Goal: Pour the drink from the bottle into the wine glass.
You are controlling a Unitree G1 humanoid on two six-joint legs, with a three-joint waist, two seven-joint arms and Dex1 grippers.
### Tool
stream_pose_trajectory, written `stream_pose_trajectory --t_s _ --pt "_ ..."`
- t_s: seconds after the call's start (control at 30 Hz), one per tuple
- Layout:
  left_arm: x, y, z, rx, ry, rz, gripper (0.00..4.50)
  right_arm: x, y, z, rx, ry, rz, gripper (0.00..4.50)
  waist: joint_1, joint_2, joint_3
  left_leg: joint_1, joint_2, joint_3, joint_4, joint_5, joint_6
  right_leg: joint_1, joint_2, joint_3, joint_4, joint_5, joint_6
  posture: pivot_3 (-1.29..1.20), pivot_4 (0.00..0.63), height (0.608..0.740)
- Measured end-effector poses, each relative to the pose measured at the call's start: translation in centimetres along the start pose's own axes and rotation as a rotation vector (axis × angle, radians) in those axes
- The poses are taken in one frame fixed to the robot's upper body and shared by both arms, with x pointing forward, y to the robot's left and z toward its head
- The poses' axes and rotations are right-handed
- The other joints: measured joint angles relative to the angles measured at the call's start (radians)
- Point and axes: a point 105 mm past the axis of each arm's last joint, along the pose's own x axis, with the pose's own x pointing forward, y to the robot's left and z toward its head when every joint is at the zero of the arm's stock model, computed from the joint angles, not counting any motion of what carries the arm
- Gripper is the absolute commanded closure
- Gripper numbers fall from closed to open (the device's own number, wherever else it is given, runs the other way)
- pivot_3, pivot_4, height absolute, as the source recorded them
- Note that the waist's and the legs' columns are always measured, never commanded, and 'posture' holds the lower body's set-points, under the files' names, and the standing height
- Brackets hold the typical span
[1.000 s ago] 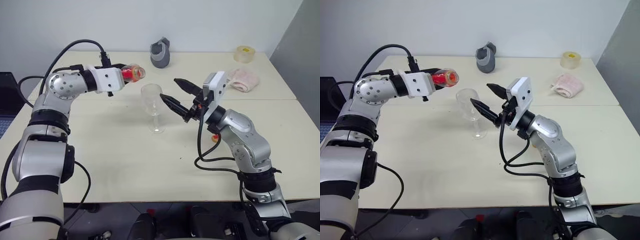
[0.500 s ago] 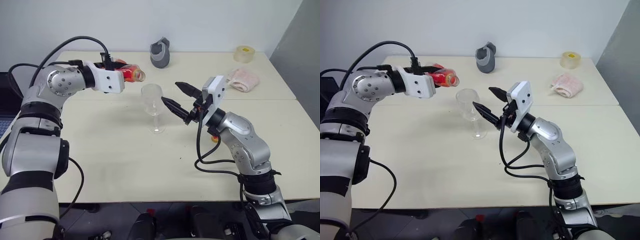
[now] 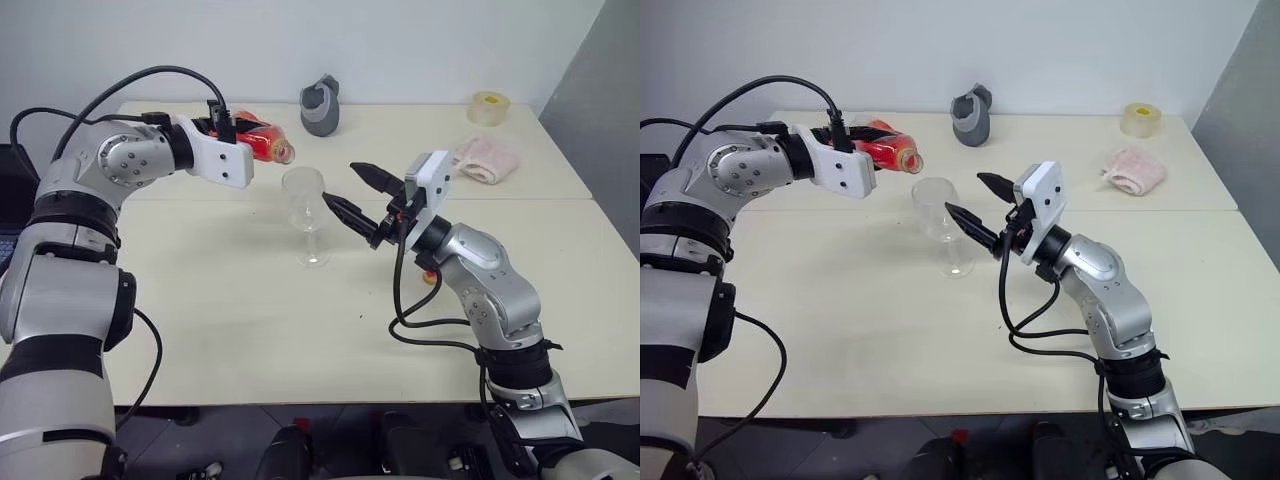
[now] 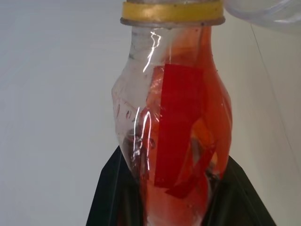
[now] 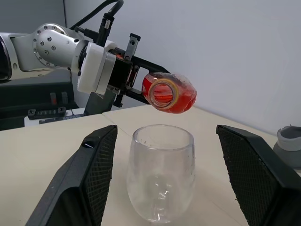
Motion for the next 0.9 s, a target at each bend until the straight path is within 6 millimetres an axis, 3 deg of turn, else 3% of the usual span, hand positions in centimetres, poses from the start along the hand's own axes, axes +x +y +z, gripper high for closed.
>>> stream_pose_trajectory --t_s 0.9 --pt "0.09 0.48 0.07 0.13 0.013 -0.032 3.49 0.12 -0.32 -0.31 0.006 0.005 -0.008 0.88 -0.001 0.0 0.0 0.0 0.0 0.0 0.0 0.0 0.0 0.0 0.0 0.0 0.001 0.0 0.0 0.0 0.15 0.74"
